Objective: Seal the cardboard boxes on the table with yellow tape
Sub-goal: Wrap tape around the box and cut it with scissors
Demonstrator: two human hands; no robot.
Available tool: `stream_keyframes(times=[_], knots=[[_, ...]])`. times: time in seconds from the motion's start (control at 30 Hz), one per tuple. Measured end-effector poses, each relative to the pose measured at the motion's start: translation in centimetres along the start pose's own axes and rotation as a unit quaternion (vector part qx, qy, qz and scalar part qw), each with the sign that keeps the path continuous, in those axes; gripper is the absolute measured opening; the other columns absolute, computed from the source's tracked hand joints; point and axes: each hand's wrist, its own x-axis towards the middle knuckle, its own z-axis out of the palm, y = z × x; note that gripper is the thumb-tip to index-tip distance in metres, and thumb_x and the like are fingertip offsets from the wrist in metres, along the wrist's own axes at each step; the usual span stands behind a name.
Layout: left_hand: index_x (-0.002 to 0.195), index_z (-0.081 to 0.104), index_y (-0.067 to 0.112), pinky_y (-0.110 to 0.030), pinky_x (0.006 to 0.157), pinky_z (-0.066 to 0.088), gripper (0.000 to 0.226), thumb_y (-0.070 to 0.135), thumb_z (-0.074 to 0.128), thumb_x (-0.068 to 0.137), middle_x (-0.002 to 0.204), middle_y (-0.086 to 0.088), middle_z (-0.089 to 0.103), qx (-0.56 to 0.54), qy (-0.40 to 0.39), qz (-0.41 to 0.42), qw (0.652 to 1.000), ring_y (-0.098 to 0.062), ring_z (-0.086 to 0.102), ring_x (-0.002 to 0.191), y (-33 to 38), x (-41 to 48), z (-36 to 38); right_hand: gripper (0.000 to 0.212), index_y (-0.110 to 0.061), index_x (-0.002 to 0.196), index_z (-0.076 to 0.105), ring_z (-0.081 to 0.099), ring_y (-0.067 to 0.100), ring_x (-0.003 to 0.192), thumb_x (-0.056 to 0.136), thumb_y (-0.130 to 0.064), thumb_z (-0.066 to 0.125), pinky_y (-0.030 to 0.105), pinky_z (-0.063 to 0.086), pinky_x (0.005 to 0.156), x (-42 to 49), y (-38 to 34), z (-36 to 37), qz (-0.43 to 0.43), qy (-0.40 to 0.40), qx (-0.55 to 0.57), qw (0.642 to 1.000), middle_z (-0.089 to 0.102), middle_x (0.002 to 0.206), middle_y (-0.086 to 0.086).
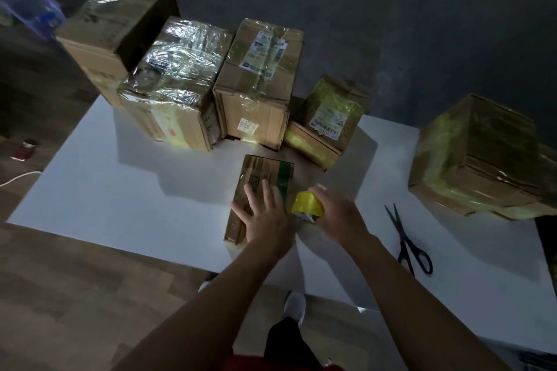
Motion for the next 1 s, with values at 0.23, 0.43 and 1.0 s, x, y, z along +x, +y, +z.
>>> stream_keyframes(times=[0.23,0.43,1.0], knots=[[0.154,-0.011,0.017,-0.063,0.116,0.010,0.081,0.045,0.034,0.093,0.161,-0.004,-0.018,-0.212,0.041,0.050,0.975,-0.031,-0.015,0.147,-2.8,-0.9,-2.5,0.063,-0.026,0.140,0.045,0.048,0.030,0.117,0.083,-0.016,0.067,0.037,0.045,0.087,0.7,-2.7,-3.9,-0.047,0.068,0.069,0.994,0.052,0.130,0.009],[0.153,0.006,0.015,-0.051,0.120,0.014,0.052,0.028,0.021,0.104,0.158,0.000,-0.010,-0.267,0.130,0.182,0.937,-0.027,-0.006,0.148,-4.4,-1.8,-2.8,0.060,-0.029,0.138,0.045,0.052,0.027,0.116,0.083,-0.021,0.067,0.035,0.046,0.085,1.8,-5.5,-5.7,-0.104,0.053,0.039,0.992,0.055,0.130,0.003],[0.146,0.011,0.052,-0.037,0.101,0.046,0.051,0.028,0.029,0.105,0.160,0.001,0.016,-0.358,0.098,0.135,0.919,-0.024,0.038,0.136,-7.7,-2.4,-3.1,0.066,-0.028,0.139,0.047,0.054,0.025,0.117,0.078,-0.023,0.073,0.035,0.036,0.087,1.3,-4.4,-4.9,-0.122,0.075,-0.057,0.988,0.061,0.128,0.002]])
